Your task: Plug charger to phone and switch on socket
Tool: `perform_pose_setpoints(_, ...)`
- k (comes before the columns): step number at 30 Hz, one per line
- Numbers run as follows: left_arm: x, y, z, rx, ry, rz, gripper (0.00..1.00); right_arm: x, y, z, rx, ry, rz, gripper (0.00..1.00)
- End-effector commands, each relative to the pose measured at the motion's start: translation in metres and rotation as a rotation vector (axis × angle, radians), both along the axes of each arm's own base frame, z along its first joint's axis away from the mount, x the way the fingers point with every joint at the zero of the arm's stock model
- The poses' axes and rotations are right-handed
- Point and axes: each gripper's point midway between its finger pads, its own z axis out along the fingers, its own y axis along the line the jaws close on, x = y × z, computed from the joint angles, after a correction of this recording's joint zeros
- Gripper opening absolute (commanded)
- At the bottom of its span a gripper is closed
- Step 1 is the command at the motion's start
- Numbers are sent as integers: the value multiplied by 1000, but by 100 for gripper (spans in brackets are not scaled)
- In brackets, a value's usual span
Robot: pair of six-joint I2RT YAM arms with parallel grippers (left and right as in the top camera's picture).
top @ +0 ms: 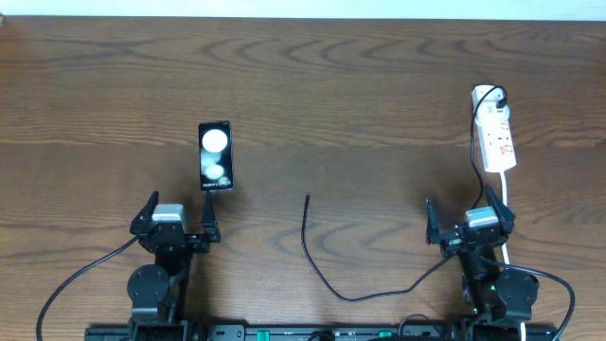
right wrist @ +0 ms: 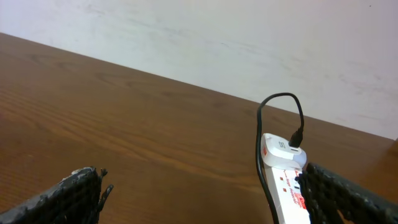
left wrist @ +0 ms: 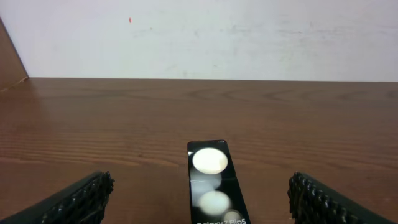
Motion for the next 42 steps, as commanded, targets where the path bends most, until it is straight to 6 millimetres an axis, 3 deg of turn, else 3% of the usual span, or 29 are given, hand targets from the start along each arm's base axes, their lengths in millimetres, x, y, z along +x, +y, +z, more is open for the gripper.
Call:
perform_pose_setpoints(1, -1, 1, -15, 11, 46, 4, 92, 0, 0, -1, -3, 0, -3, 99)
perform_pose_setpoints(42, -1, 2, -15, 25, 46, 6, 92, 0, 0, -1, -3, 0, -3, 99)
